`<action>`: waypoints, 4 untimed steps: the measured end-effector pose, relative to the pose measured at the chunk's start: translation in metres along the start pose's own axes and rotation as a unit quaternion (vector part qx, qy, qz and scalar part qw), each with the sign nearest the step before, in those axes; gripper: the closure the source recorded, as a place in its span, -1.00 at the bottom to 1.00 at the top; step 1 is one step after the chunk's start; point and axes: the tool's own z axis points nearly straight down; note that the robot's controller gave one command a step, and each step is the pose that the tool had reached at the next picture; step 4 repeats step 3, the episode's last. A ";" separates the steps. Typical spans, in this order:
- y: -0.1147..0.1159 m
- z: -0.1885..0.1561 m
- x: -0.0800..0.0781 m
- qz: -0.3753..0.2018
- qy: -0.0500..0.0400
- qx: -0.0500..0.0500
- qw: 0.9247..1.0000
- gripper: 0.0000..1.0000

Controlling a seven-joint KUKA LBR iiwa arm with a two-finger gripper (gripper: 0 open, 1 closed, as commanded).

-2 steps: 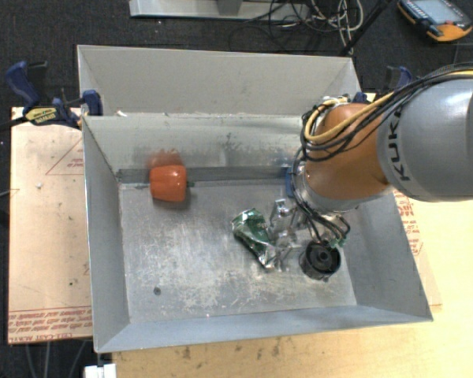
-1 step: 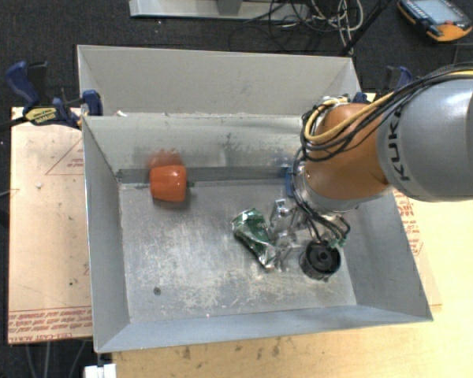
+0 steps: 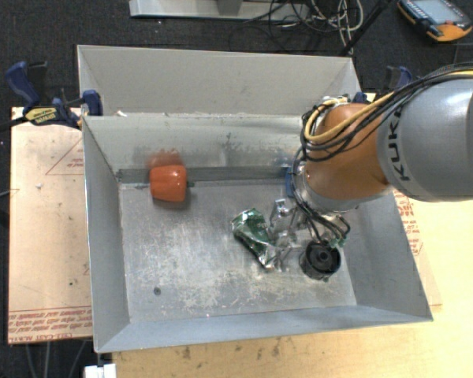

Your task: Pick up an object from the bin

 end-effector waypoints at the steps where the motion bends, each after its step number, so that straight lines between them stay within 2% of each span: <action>1: 0.000 0.000 0.000 0.000 0.000 0.000 1.000 1.00; 4: 0.000 0.000 0.000 0.000 0.000 0.000 1.000 1.00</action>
Offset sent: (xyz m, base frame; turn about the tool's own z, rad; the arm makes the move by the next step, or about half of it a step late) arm 0.0000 0.0000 0.0000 0.0000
